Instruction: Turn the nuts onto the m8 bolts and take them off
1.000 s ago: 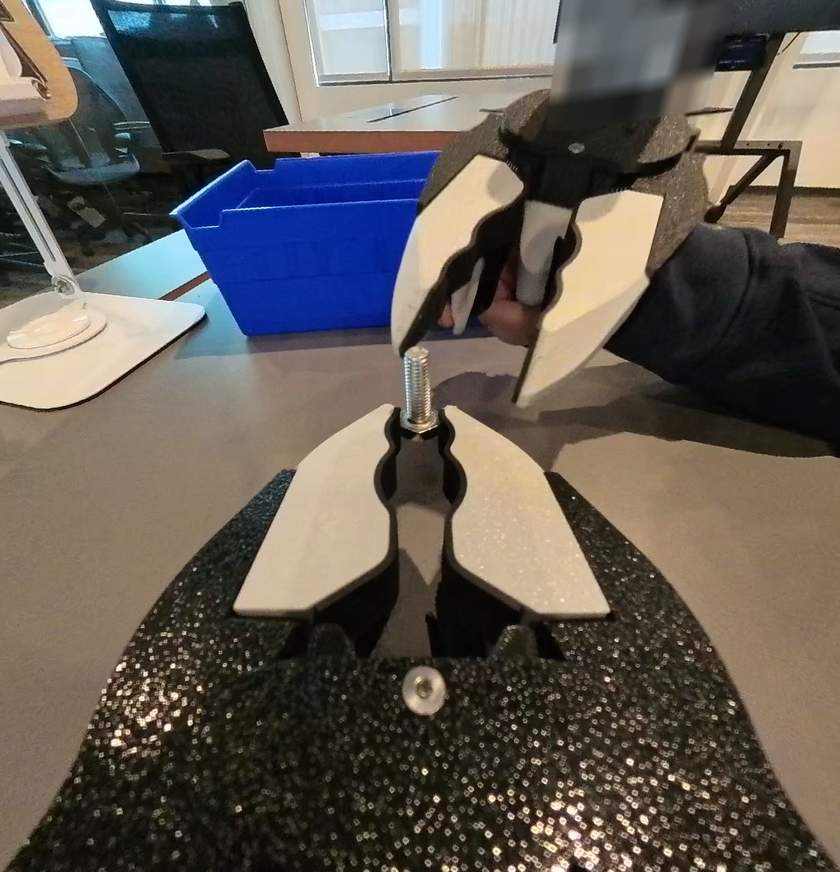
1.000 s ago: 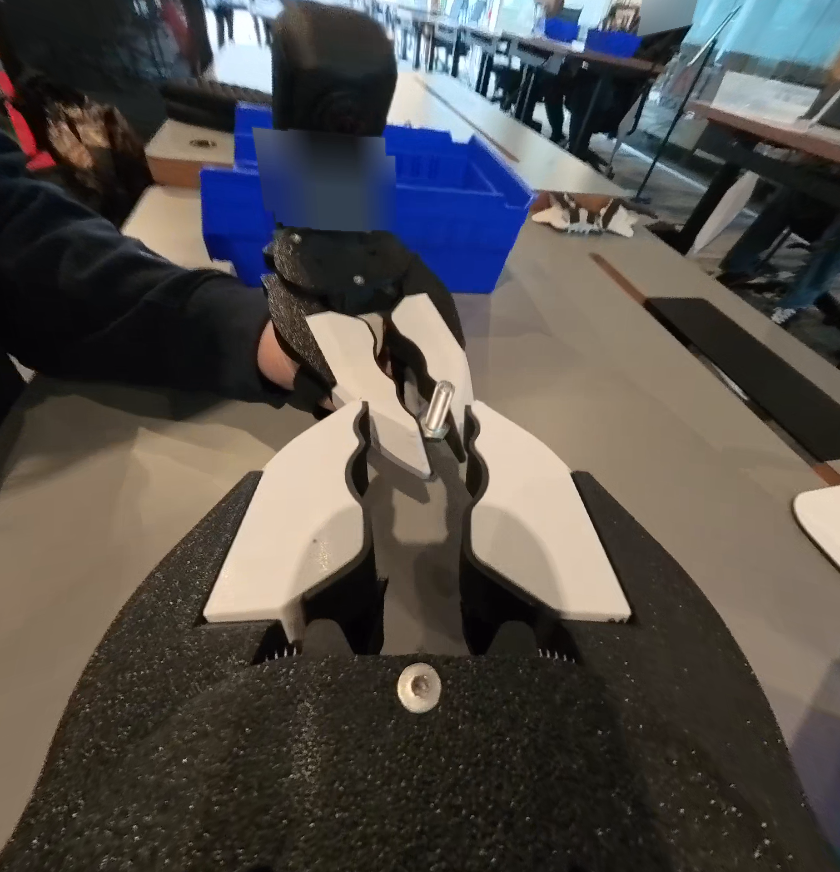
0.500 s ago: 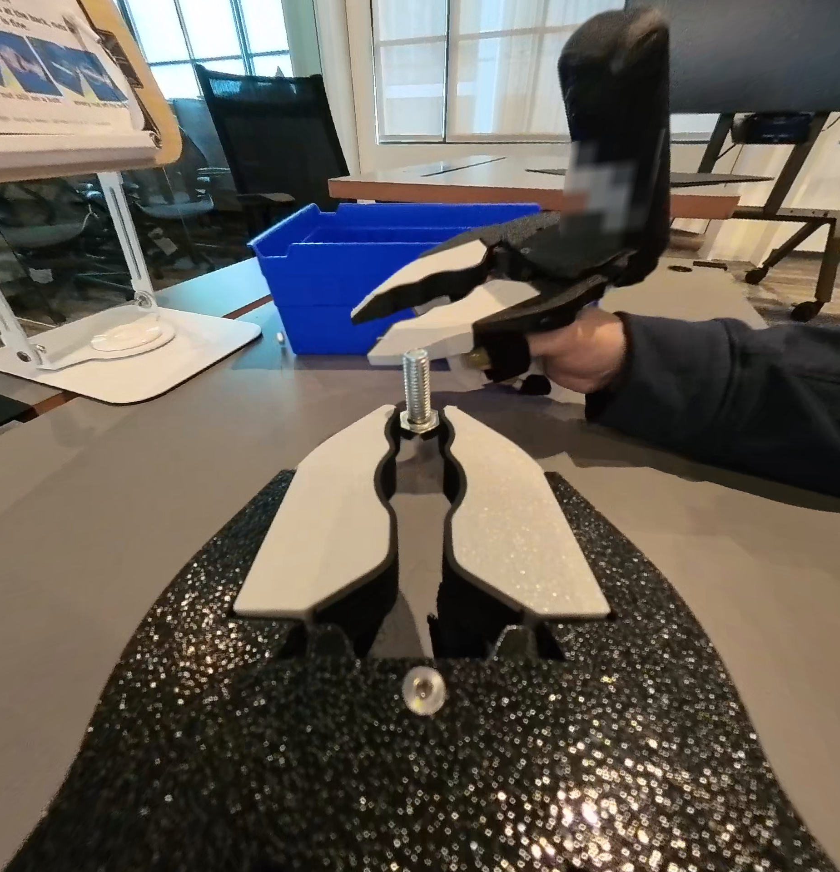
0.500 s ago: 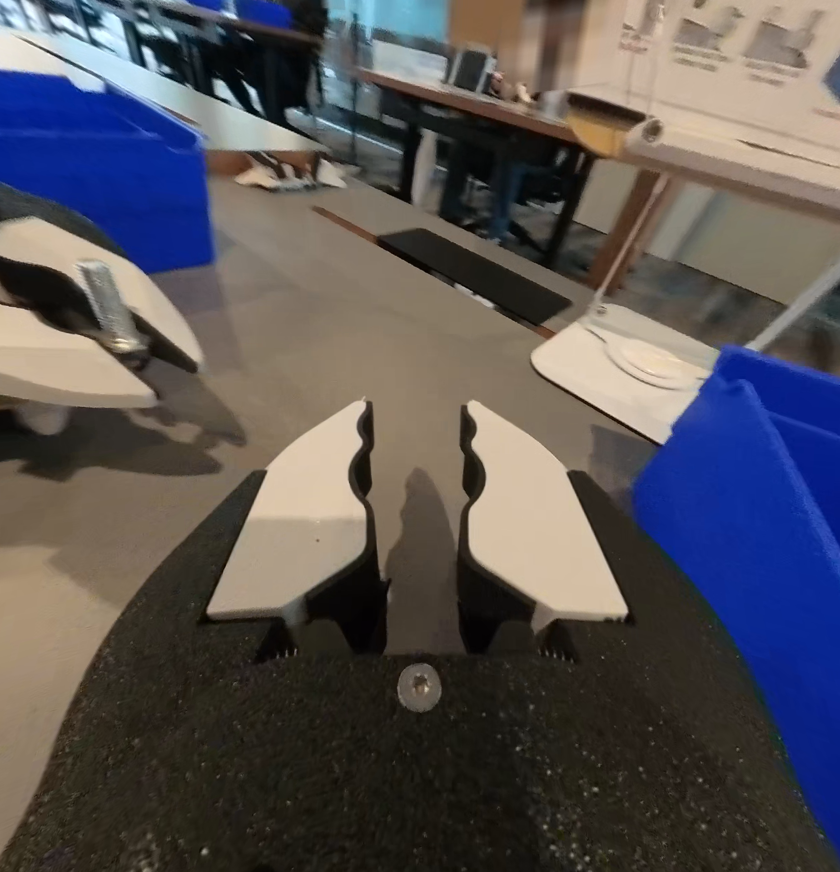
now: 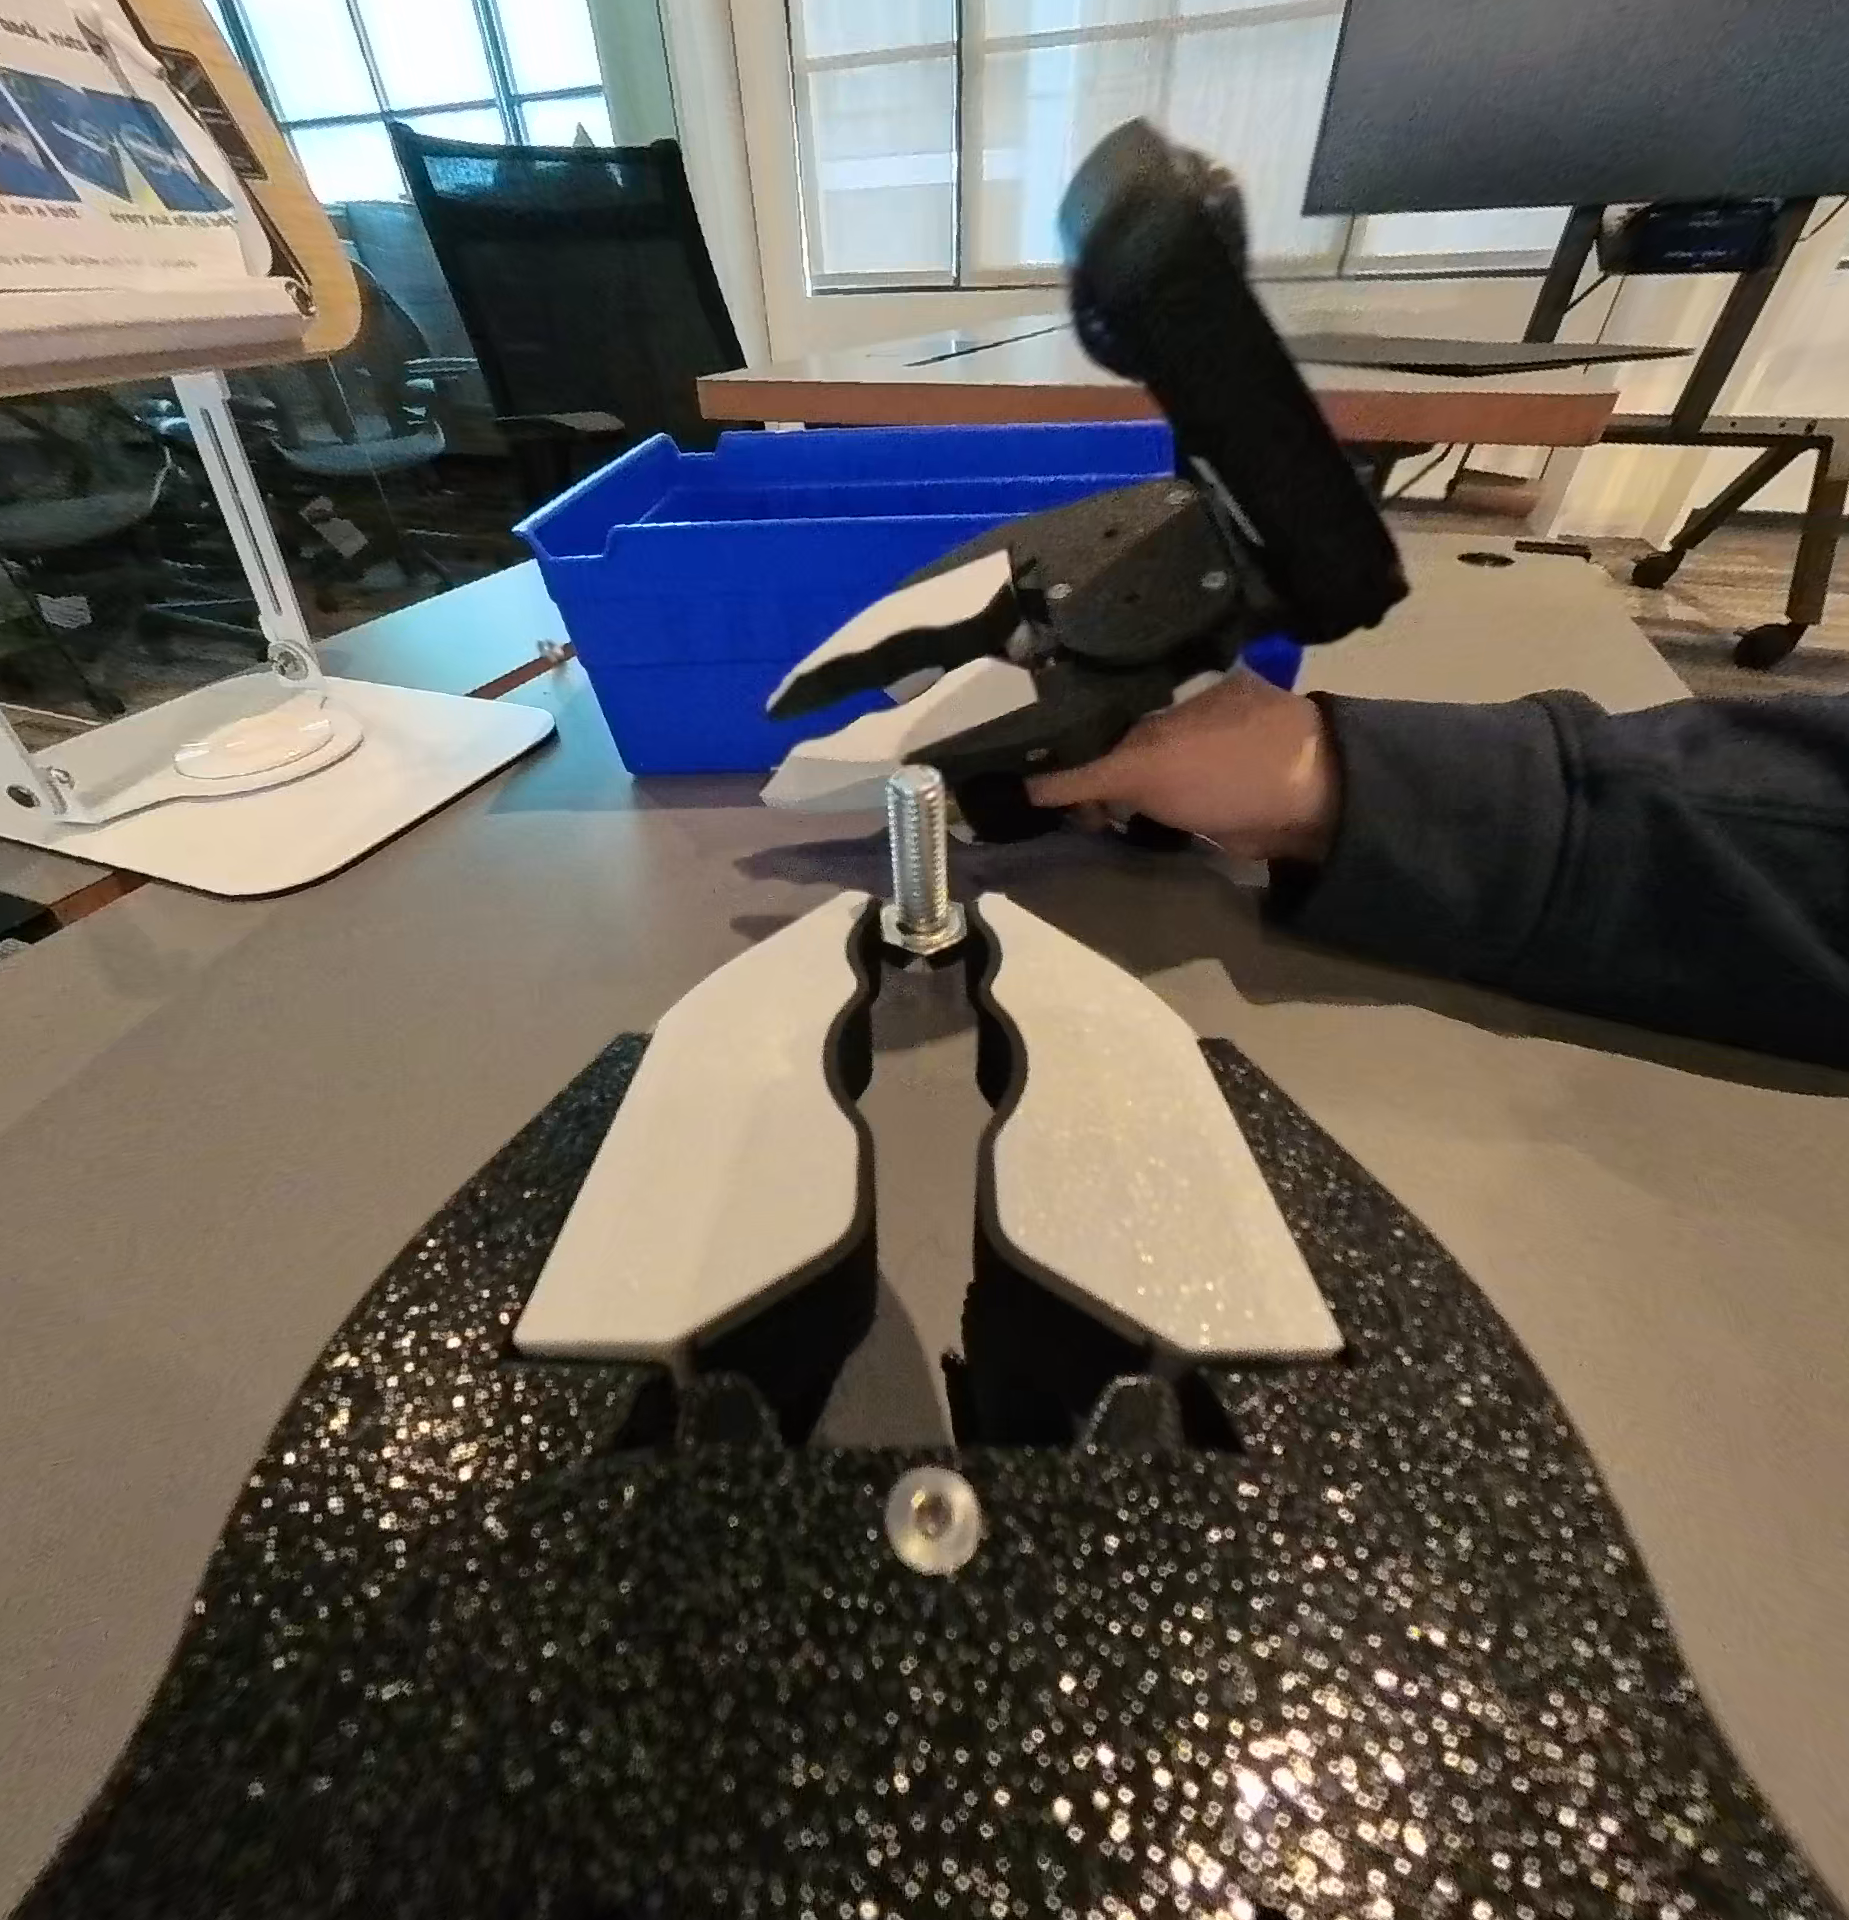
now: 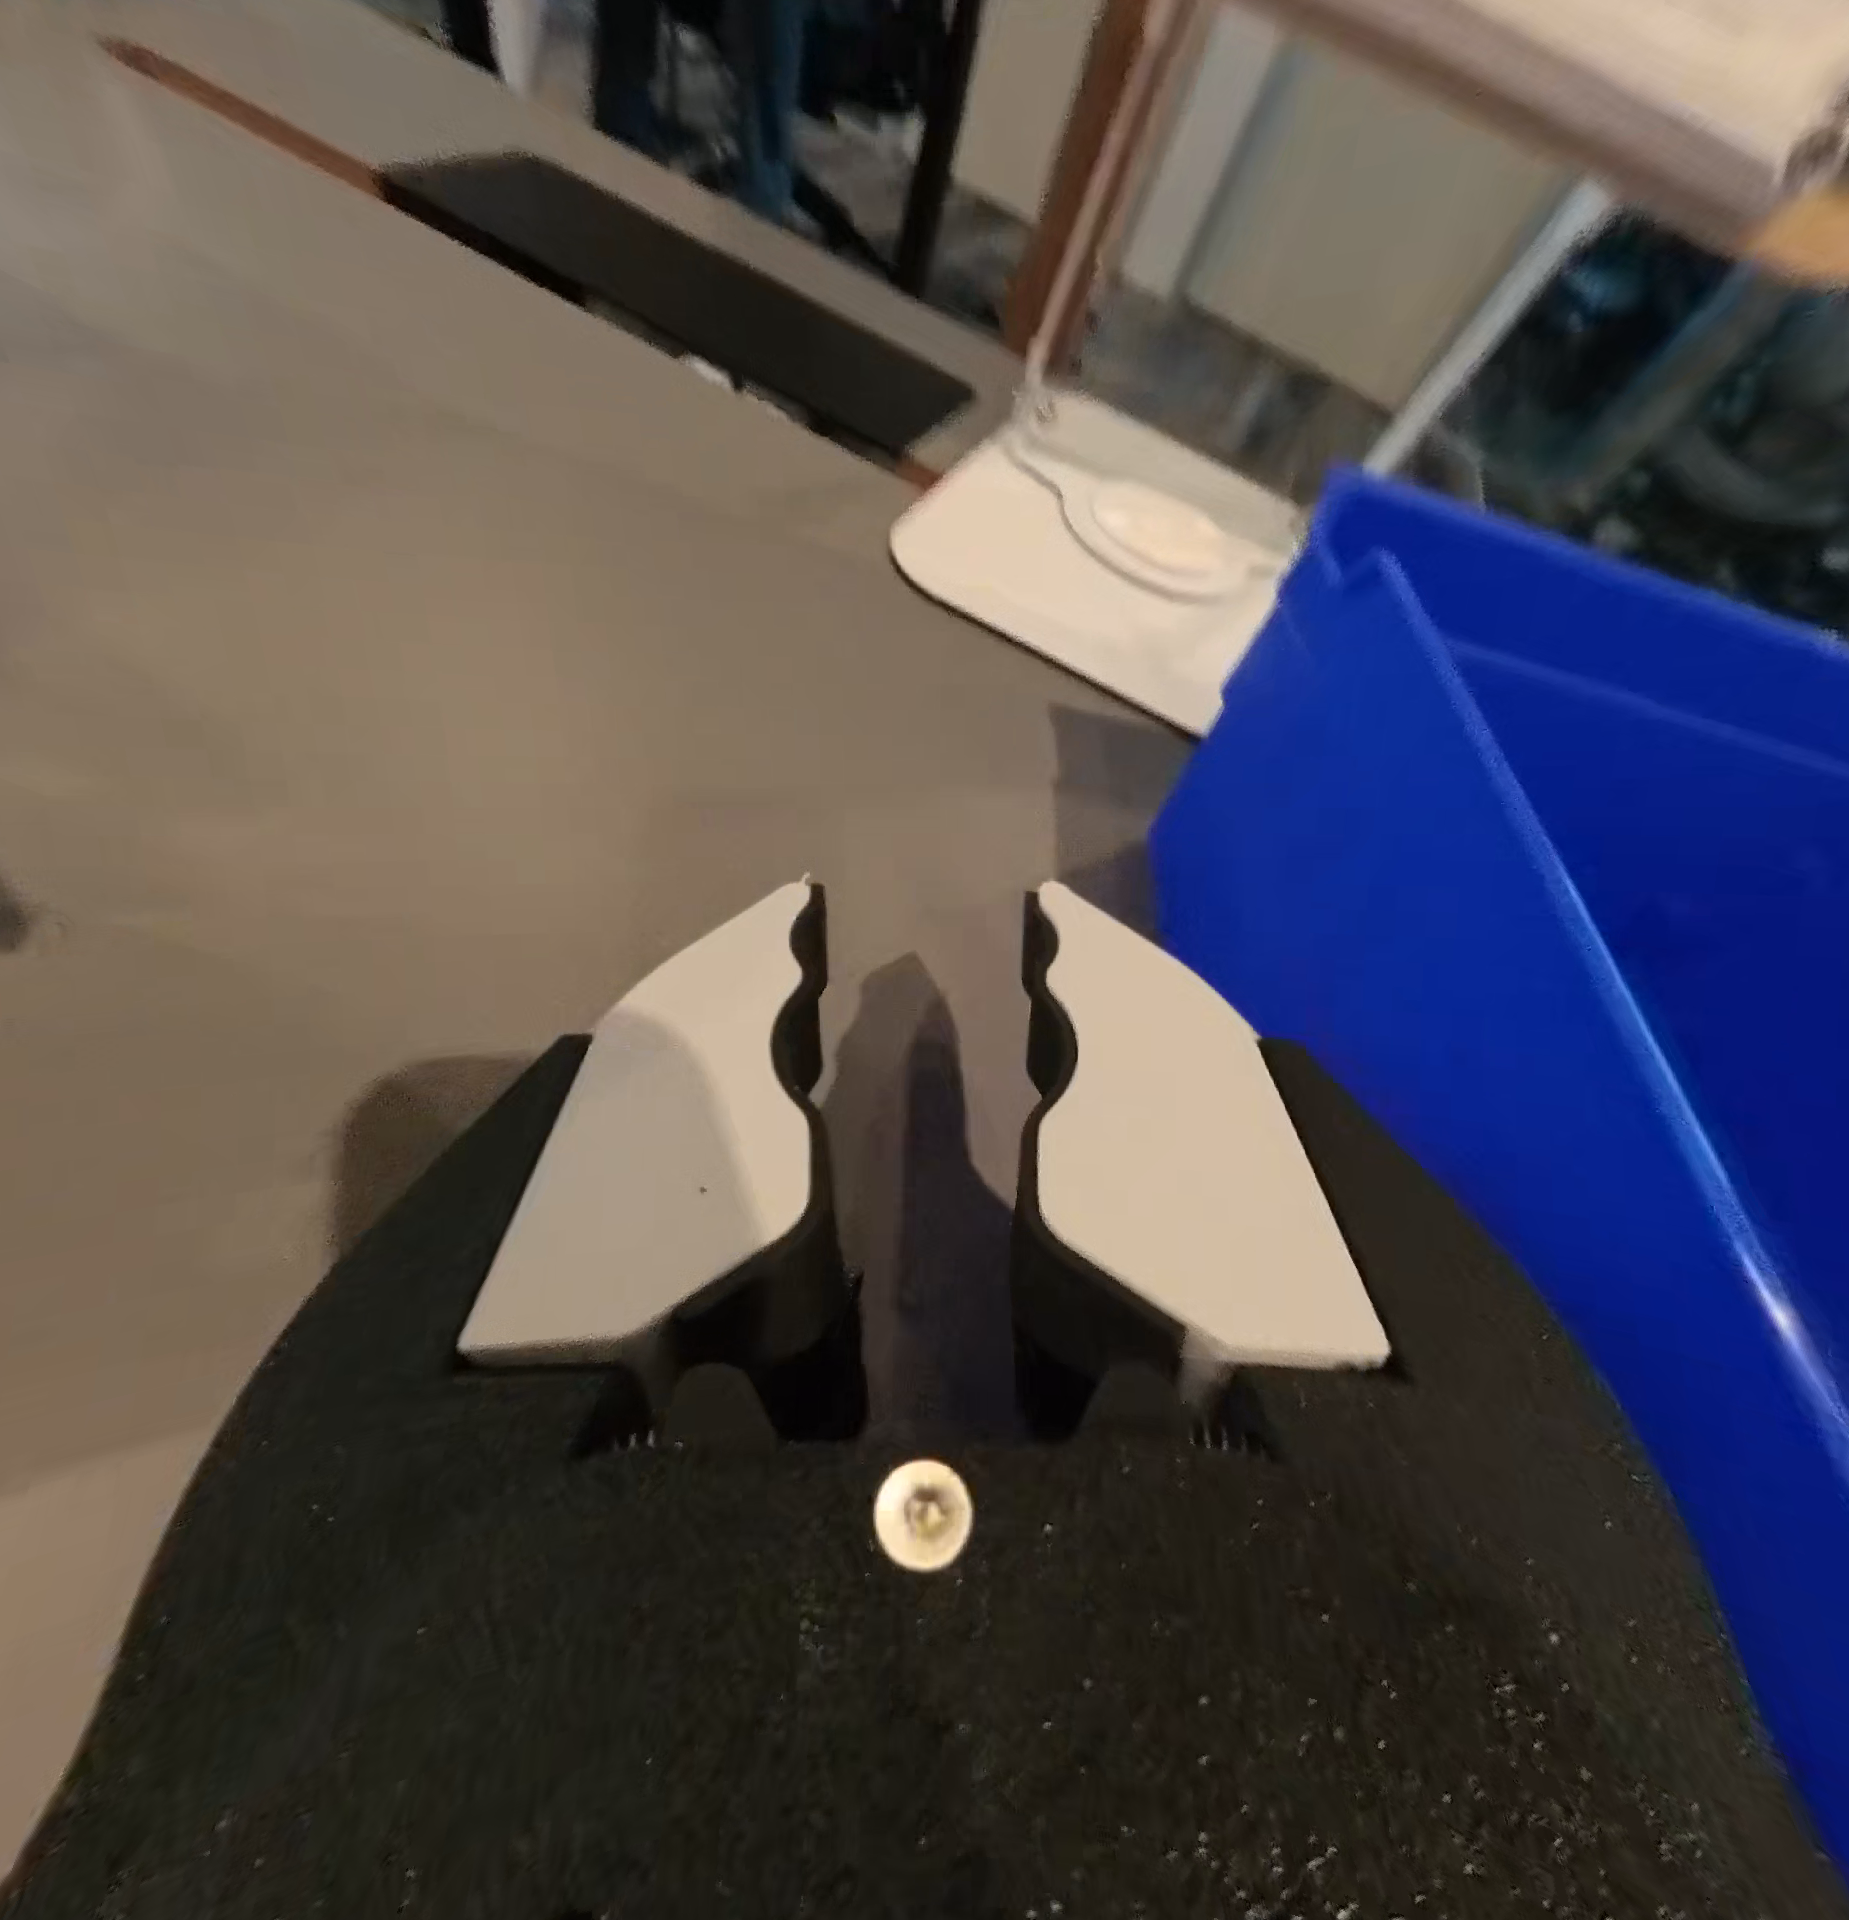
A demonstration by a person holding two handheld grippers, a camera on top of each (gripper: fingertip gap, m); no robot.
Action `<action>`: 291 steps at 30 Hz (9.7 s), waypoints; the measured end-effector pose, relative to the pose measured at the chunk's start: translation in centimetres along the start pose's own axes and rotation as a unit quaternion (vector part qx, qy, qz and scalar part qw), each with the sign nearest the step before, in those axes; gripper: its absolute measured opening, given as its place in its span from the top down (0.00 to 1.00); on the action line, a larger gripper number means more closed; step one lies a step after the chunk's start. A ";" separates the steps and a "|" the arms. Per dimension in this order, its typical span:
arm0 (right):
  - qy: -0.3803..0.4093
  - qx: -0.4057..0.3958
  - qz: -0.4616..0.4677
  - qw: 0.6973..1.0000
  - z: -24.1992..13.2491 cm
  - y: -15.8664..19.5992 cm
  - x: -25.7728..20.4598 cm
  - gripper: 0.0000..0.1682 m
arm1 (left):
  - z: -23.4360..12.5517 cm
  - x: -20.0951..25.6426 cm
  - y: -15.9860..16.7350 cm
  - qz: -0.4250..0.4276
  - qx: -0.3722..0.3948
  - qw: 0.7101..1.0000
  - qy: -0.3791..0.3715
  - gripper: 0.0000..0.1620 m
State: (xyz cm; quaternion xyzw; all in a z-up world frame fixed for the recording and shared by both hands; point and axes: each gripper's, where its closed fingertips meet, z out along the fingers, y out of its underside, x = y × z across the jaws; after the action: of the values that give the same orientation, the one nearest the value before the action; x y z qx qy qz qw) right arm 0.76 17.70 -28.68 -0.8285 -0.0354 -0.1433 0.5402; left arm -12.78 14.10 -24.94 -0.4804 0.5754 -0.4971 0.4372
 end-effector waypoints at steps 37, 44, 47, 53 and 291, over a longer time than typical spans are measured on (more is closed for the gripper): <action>0.295 0.015 0.029 0.955 0.4 1.5 16.4 0.79 | 0.4 0.4 0.4 0.012 -0.015 1.000 0.006 0.91; 0.210 0.104 -0.034 0.972 0.7 -1.9 10.5 0.80 | 0.5 0.3 0.3 0.010 -0.014 1.000 0.005 0.91; 0.193 0.127 -0.034 0.972 0.0 -2.5 9.1 0.80 | 0.4 0.3 0.3 0.012 -0.011 1.000 0.005 0.91; 0.142 0.151 -0.009 0.978 -3.6 -2.3 6.0 0.83 | 0.3 0.6 -0.2 0.015 0.006 1.000 0.010 0.91; 0.085 0.123 0.055 0.987 9.5 -3.7 15.2 0.85 | 14.9 -21.8 -2.8 0.017 0.031 0.956 -0.290 0.91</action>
State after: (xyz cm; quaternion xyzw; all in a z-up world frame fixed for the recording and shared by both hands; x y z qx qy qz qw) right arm 16.40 26.36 -24.79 -0.7411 0.0386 -0.1783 0.6461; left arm 5.60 33.22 -23.49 -0.5800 0.4162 -0.3470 0.6083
